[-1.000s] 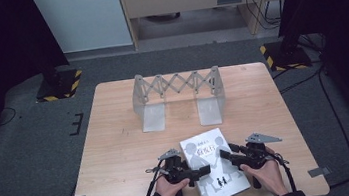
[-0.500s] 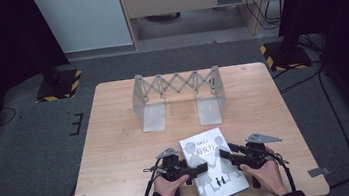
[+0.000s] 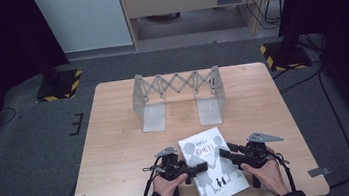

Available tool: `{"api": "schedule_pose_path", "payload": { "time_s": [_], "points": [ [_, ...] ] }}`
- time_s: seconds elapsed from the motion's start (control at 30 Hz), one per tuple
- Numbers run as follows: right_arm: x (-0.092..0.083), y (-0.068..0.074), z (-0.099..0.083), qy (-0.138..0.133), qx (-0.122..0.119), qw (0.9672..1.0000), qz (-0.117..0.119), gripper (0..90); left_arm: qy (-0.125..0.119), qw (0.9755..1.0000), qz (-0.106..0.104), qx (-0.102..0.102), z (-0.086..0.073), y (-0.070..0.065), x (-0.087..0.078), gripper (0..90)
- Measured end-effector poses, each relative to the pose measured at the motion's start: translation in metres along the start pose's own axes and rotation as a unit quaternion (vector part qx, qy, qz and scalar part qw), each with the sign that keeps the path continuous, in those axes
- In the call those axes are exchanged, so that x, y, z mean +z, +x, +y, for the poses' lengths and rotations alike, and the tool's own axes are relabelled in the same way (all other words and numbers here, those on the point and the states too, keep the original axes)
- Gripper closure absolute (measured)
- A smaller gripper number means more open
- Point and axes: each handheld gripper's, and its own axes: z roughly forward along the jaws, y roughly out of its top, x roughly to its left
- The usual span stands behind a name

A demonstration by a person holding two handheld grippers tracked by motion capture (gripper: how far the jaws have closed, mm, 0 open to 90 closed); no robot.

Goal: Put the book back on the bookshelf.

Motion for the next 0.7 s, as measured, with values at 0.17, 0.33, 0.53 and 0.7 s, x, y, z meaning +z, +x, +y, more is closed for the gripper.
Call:
{"api": "schedule_pose_path", "payload": {
  "time_s": [0.17, 0.33, 0.53, 0.7],
  "points": [
    [-0.001, 0.001, 0.001, -0.008, -0.001, 1.0, 0.004, 51.8, -0.019, 0.9997, -0.013, -0.006, 0.005, -0.001, -0.007, 25.2],
    [-0.005, 0.0, 0.004, -0.029, 0.003, 0.9994, 0.018, 51.8, -0.025, 0.9995, -0.012, 0.014, 0.012, -0.007, -0.012, 30.3],
    [-0.003, 0.0, 0.004, -0.03, 0.001, 0.9994, 0.016, 51.9, -0.02, 0.9997, -0.015, 0.009, 0.013, -0.004, -0.011, 29.9],
    [-0.003, -0.001, 0.004, -0.028, 0.006, 0.9994, 0.019, 51.9, -0.013, 0.9993, -0.031, 0.018, 0.013, -0.003, -0.007, 29.5]
  ]
}}
